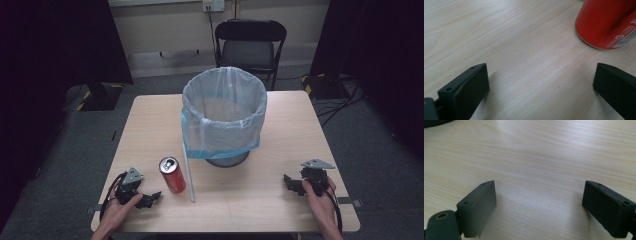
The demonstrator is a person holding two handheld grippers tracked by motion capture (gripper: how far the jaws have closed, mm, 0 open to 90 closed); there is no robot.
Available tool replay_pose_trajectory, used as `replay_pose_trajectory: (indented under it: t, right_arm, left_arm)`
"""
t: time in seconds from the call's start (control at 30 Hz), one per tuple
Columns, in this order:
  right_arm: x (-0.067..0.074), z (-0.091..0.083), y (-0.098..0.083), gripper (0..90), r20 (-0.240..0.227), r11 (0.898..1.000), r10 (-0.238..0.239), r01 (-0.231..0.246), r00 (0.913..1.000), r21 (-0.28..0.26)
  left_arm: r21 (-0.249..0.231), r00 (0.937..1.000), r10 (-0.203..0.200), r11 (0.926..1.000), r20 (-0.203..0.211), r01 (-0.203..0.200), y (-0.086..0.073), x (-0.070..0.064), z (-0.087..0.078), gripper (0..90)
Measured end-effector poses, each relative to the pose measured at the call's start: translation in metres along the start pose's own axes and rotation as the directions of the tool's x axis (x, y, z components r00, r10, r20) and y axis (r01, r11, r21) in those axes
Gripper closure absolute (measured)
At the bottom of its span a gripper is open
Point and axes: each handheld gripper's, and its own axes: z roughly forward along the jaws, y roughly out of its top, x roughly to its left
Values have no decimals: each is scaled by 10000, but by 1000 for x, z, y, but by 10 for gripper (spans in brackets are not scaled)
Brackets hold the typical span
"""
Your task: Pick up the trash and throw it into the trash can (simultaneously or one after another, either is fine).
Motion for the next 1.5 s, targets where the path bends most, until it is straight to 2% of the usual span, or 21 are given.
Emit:
replay_pose_trajectory:
  t: [0.27,0.37,0.43,0.5,0.63,0.9,1.07,1.17,1.27,1.3,1.5]
  right_arm:
    - [0,0,0,111,0,10000,-1,1,10000,2]
    - [0,0,0,111,-2,10000,-2,2,10000,2]
    - [0,0,0,111,-1,10000,-3,3,10000,2]
    - [0,0,0,111,-1,10000,-1,1,10000,1]
    - [0,0,0,111,-2,10000,-3,3,10000,1]
    - [0,0,0,111,-2,10000,-2,2,10000,3]
    - [0,0,0,111,0,10000,-4,4,10000,1]
    - [0,0,0,111,-1,10000,-3,3,10000,0]
    - [0,0,0,111,-1,10000,-1,1,10000,1]
    - [0,0,0,111,-3,10000,-3,3,10000,1]
    - [0,0,0,111,-1,10000,-2,2,10000,0]
  left_arm:
    - [-35,10000,30,10000,52,-30,0,-1,-1,18]
    - [-104,9999,71,9999,120,-70,0,-2,-3,91]
    - [-169,9999,136,9998,90,-134,1,-1,-5,185]
    - [-191,9998,114,9998,146,-112,2,-2,-5,153]
    - [-284,9992,229,9994,333,-220,4,-5,-7,162]
    - [-857,9965,134,9963,822,-63,10,-12,-13,162]
    - [-1105,9927,323,9937,1158,-194,14,-16,-15,164]
    - [-1197,9918,420,9924,1205,-275,16,-18,-16,164]
    - [-1437,9875,448,9894,1508,-229,19,-23,-17,164]
    - [-1502,9847,576,9881,1642,-327,21,-25,-16,163]
    - [-1742,9798,765,9837,1849,-439,32,-35,-11,163]
